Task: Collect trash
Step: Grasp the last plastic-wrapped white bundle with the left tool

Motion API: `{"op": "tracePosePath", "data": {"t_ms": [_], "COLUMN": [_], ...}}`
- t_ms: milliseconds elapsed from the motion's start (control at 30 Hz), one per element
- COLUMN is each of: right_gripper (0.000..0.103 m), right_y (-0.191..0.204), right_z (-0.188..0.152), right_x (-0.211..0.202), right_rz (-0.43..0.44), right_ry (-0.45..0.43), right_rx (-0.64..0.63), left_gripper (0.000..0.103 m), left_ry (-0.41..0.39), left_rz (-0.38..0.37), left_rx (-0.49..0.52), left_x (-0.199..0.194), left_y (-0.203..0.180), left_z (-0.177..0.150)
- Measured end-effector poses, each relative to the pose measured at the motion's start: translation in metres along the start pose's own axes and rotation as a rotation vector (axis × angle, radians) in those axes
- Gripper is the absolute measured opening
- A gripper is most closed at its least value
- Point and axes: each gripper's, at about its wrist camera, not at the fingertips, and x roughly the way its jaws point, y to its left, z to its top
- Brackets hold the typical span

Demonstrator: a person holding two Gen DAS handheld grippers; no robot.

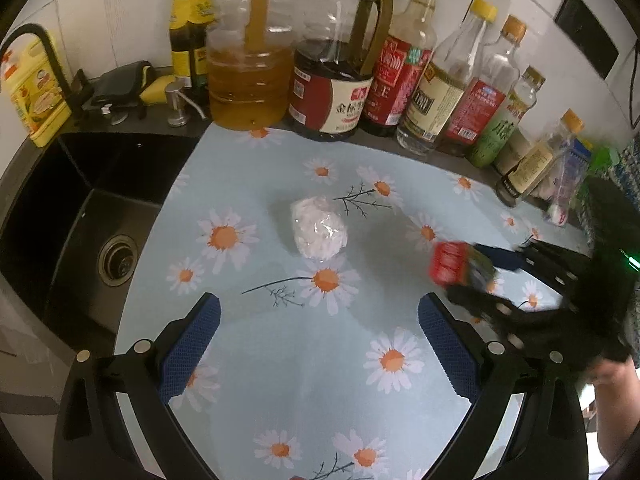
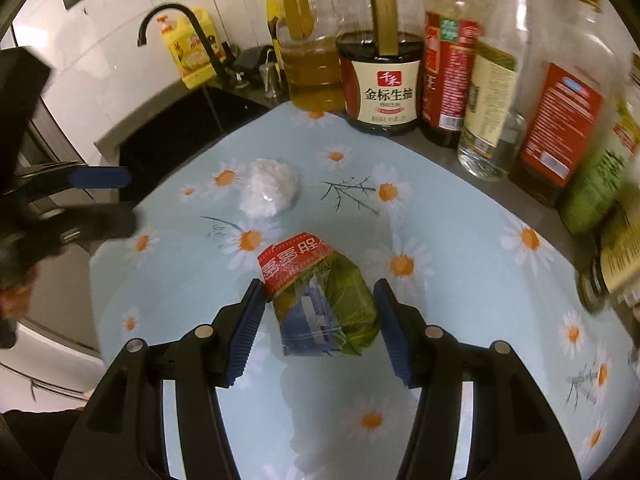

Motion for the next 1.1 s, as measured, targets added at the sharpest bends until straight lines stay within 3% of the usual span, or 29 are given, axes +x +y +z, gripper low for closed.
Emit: {"op": "tracePosePath", "data": {"t_ms": [300, 500, 667, 833, 1033, 1100], "right_gripper": [0.056, 0.056, 0.056, 0.056, 0.056, 0.056], "right_y": [0.001, 0.002, 0.002, 0.001, 0.002, 0.002], "right_z": [-0.045, -0.065, -0.076, -0.080, -0.079, -0.079], "right_x": [-0.037, -0.040, -0.040, -0.042, -0.043, -0.045], "right_rz": [0.013, 0.032, 0.042, 0.048, 0.016, 0.016], "right_ry": [-0.050, -0.040, -0.039, -0.042, -0.046, -0.051], "right_rx": [0.079, 0.125, 0.157, 0.176, 0.178, 0.182], "left_gripper": [0.096, 0.095, 0.095, 0.081, 0.057, 0.056], "left_ry": [0.026, 0.050, 0.060, 0.090, 0.110, 0.116], "left_rz": [0.034, 0.035, 0.054, 0.102, 0.087, 0.075], "left_rx": [0.058, 0.020, 0.044, 0.053, 0.050, 0.054], "left_x": [0.041, 0.069, 0.088, 0.103, 0.112, 0.114], "left_y": [-0.008, 0.002, -0.004, -0.004, -0.003, -0.003], "left_z": [0.023, 0.036, 0.048, 0.050, 0.050, 0.048]}}
